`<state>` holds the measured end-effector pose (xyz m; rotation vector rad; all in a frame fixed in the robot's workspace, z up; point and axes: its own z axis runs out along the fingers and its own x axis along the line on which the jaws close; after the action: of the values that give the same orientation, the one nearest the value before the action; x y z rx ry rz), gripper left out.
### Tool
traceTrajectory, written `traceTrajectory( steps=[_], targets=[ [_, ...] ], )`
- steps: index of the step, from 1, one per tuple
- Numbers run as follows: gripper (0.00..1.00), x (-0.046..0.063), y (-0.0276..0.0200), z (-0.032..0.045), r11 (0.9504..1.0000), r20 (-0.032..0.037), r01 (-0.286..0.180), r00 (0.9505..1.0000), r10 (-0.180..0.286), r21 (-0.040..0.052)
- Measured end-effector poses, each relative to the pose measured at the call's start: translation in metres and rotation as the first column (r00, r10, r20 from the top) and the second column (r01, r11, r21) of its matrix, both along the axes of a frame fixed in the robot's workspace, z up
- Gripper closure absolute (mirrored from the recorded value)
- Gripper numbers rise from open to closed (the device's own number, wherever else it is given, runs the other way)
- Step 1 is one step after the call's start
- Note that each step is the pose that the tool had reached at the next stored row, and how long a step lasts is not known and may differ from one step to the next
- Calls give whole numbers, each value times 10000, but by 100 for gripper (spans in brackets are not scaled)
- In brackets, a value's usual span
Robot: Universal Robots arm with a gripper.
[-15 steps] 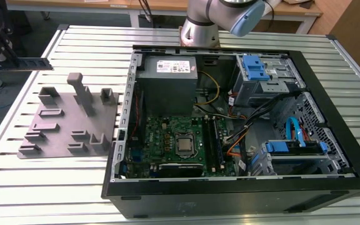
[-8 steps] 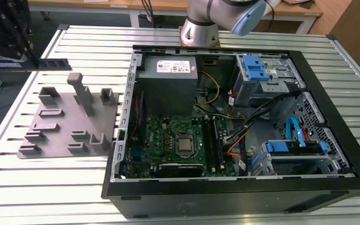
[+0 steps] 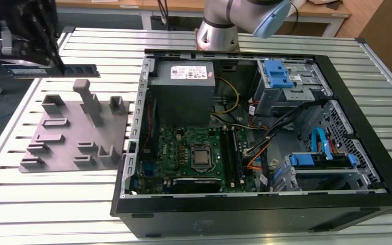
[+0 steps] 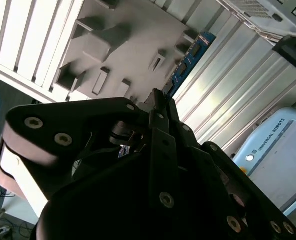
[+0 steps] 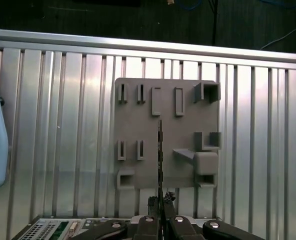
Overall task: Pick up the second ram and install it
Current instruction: 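Pick up the second ram and move it above second insertion slot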
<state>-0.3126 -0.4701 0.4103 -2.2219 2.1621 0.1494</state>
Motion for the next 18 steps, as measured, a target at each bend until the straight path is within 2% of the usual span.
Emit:
traceTrajectory(
  steps=[9,18],
  targets=[
    [86,386,0,-3,10000,-28,0,10000,0,0],
    [86,714,0,-21,10000,-76,-1,10000,1,0]
  ],
)
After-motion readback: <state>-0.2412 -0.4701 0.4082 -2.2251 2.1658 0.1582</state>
